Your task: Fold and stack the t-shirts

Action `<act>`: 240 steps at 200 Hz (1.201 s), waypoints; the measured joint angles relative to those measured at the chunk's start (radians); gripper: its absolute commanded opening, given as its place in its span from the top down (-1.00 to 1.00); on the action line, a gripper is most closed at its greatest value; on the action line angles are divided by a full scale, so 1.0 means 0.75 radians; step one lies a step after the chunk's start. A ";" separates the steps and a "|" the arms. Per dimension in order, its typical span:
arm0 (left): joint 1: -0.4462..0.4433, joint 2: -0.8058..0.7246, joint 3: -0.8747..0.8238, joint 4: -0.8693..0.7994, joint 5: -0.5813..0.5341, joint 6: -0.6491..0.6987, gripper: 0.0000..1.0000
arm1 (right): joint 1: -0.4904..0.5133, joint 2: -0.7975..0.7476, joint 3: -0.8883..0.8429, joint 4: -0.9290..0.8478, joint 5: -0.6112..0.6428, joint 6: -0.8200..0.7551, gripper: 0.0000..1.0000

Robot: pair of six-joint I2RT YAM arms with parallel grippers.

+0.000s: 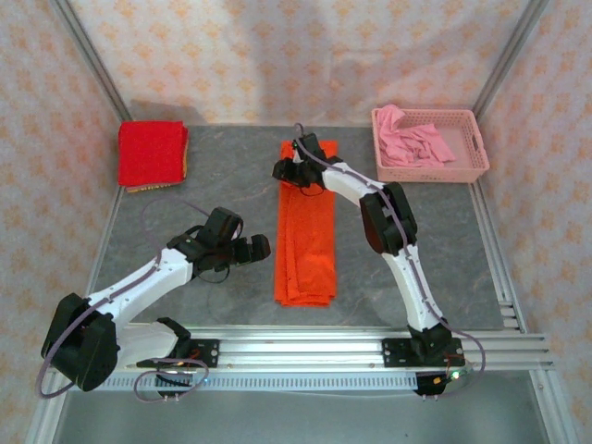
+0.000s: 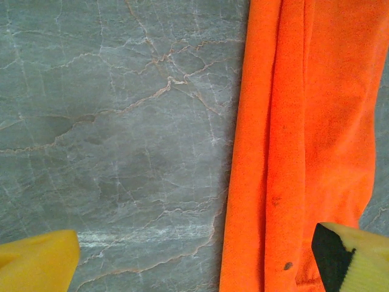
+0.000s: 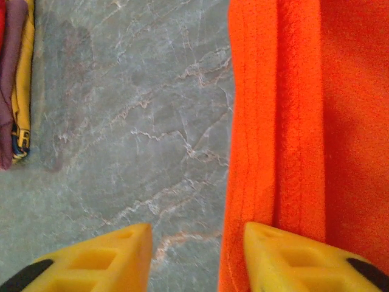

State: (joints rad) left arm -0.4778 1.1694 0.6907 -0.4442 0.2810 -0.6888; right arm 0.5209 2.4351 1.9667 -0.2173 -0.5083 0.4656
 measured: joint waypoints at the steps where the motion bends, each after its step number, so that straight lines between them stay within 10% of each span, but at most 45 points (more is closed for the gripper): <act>1: 0.000 0.000 0.000 0.000 0.000 0.000 -0.99 | 0.000 -0.004 -0.006 0.001 0.000 -0.003 0.02; 109: 0.000 0.019 -0.024 0.067 0.035 -0.008 -0.91 | 0.000 -0.475 -0.601 0.244 0.175 -0.028 -0.04; 240: -0.258 0.024 -0.226 0.224 0.184 -0.182 -0.23 | 0.091 -1.724 -1.893 0.154 0.204 0.242 -0.04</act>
State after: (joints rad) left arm -0.6716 1.1873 0.5213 -0.2760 0.4191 -0.8253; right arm 0.5888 1.1423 0.5472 -0.1020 -0.3550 0.6468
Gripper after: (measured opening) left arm 0.647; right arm 0.520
